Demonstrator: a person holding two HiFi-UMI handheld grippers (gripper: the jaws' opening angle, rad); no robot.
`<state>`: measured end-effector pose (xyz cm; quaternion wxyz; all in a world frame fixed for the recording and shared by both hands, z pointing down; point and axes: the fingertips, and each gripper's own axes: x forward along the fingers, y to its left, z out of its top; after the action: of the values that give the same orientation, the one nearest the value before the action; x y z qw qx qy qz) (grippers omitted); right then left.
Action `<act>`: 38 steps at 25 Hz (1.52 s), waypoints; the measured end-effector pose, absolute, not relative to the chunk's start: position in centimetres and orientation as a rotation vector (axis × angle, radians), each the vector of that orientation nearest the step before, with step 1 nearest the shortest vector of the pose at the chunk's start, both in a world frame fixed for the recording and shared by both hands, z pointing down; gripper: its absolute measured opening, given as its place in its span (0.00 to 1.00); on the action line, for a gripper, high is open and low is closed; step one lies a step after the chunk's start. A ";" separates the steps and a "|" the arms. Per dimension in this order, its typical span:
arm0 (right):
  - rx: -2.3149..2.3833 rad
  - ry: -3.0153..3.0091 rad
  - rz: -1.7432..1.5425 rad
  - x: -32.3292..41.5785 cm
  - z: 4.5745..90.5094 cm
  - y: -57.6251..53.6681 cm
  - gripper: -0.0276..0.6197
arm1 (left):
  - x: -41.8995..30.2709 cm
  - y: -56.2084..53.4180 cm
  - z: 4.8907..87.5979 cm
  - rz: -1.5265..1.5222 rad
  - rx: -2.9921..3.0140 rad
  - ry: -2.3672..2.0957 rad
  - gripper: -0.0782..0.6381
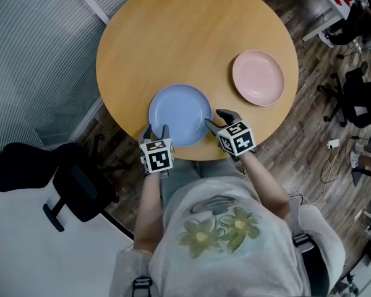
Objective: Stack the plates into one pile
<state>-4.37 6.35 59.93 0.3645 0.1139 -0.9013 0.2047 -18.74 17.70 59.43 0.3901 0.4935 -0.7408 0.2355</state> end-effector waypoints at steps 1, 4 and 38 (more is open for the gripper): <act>0.306 -2.301 0.526 -4.5 60.3 6.3 0.35 | -19.2 17.8 59.8 0.604 1.250 -1.875 0.40; 0.341 -2.237 0.544 -4.7 61.7 6.3 0.35 | -20.4 17.9 61.2 0.632 1.248 -1.842 0.41; 0.417 -2.046 0.694 -4.3 64.5 5.4 0.23 | -23.5 16.1 65.0 0.781 1.256 -1.628 0.24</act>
<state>-4.33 5.40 64.48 0.4535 0.1689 -0.8287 0.2812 -23.49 16.05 64.97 0.4539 0.5088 -0.6596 0.3163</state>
